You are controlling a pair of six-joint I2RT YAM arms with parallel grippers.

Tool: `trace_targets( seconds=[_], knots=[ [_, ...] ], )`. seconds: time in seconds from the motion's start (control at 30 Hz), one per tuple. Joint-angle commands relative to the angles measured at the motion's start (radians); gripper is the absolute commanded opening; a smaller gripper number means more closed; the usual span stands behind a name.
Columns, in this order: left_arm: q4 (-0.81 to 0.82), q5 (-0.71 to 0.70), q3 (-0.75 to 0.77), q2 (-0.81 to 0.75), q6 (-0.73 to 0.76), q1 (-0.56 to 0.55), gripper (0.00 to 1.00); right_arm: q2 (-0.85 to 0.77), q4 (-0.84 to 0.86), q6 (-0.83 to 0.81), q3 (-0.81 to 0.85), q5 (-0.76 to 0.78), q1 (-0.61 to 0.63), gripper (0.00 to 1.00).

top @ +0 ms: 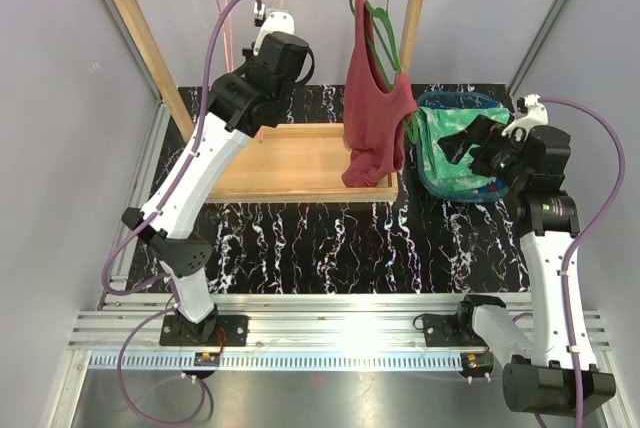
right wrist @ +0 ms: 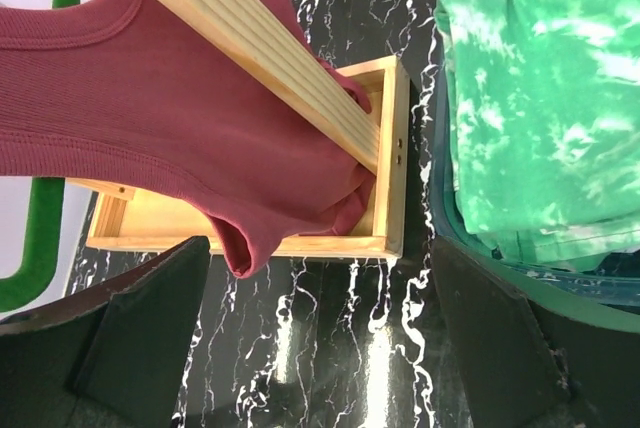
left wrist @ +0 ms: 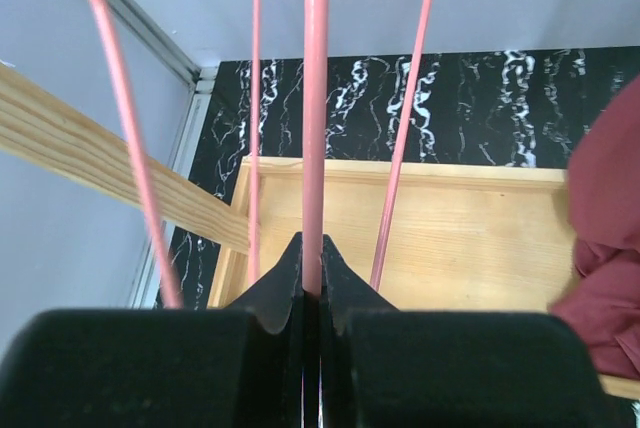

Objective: Remove the trousers from the hanger

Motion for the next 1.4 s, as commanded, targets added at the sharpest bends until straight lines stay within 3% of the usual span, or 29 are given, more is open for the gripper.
trace_targets(
  seconds=[0.0, 0.17, 0.43, 0.47, 0.5, 0.53, 0.6, 0.73, 0.77, 1.13, 1.37],
  knots=[
    [0.038, 0.029, 0.016, 0.018, -0.008, 0.035, 0.00, -0.017, 0.054, 0.022, -0.005, -0.038, 0.001, 1.00],
    [0.041, 0.134, -0.070, 0.017, -0.056, 0.057, 0.00, -0.031, 0.041, 0.019, -0.001, -0.064, 0.001, 0.99],
    [0.024, 0.237, -0.062, -0.026, -0.099, 0.072, 0.02, -0.029, 0.018, 0.000, -0.004, -0.099, 0.003, 1.00],
    [0.024, 0.251, -0.079, -0.046, -0.110, 0.072, 0.09, -0.031, 0.013, -0.004, -0.002, -0.101, 0.003, 0.99],
    [0.046, 0.273, -0.146, -0.071, -0.116, 0.072, 0.32, -0.034, -0.002, -0.014, -0.001, -0.102, 0.007, 0.99],
    [0.066, 0.317, -0.183, -0.138, -0.131, 0.072, 0.47, -0.034, -0.011, -0.023, -0.001, -0.089, 0.012, 0.99],
    [0.142, 0.377, -0.279, -0.219, -0.139, 0.072, 0.67, -0.047, -0.042, -0.059, -0.001, -0.053, 0.047, 0.99],
    [0.239, 0.402, -0.512, -0.405, -0.173, 0.051, 0.83, -0.072, -0.162, -0.129, 0.031, 0.150, 0.155, 1.00],
    [0.288, 0.406, -0.551, -0.492, -0.174, 0.045, 0.99, -0.089, -0.189, -0.153, 0.039, 0.178, 0.170, 1.00],
    [0.301, 0.370, -1.039, -0.986, -0.206, 0.038, 0.99, -0.271, -0.369, -0.195, 0.056, 0.310, 0.211, 0.99],
    [0.215, 0.265, -1.263, -1.170, -0.168, 0.040, 0.99, -0.328, -0.482, -0.231, 0.081, 0.401, 0.211, 0.99]
  ],
)
